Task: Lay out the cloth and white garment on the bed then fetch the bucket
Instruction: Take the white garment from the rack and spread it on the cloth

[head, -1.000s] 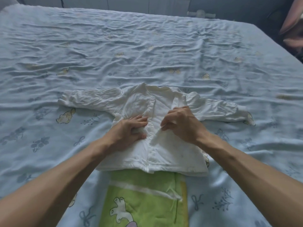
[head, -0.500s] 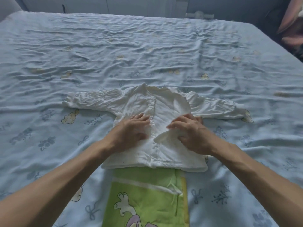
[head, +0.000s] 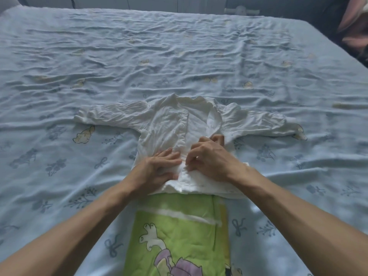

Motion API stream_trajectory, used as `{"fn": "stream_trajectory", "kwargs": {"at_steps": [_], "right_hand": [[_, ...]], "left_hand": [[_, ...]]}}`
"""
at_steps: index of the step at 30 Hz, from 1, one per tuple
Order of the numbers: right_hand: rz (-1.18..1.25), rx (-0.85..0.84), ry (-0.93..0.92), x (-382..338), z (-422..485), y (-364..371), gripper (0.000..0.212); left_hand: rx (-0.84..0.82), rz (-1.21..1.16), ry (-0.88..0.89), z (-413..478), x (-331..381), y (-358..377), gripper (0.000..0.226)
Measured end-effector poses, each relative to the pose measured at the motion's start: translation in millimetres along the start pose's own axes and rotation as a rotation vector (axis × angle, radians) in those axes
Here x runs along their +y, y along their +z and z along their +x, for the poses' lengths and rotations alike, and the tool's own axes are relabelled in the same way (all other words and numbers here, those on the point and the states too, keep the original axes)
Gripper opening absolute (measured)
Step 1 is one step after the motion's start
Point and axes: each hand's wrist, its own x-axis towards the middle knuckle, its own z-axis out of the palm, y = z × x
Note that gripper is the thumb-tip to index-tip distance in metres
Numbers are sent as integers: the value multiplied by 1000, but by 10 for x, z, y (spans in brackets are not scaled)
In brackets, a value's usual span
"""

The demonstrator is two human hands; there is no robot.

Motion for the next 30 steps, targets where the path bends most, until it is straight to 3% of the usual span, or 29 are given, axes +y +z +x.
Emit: {"fn": "stream_trajectory", "kwargs": {"at_steps": [10, 20, 25, 30], "right_hand": [[21, 103, 15, 511, -687, -530, 15], [-176, 73, 130, 1040, -1259, -571, 18], [-288, 186, 174, 1446, -1409, -981, 25], [-120, 75, 215, 1549, -1387, -748, 18]], "left_hand": [[18, -25, 12, -17, -54, 30, 60], [26, -49, 9, -34, -76, 47, 61], [44, -95, 0, -29, -127, 79, 58], [49, -96, 1, -22, -98, 72, 61]]}}
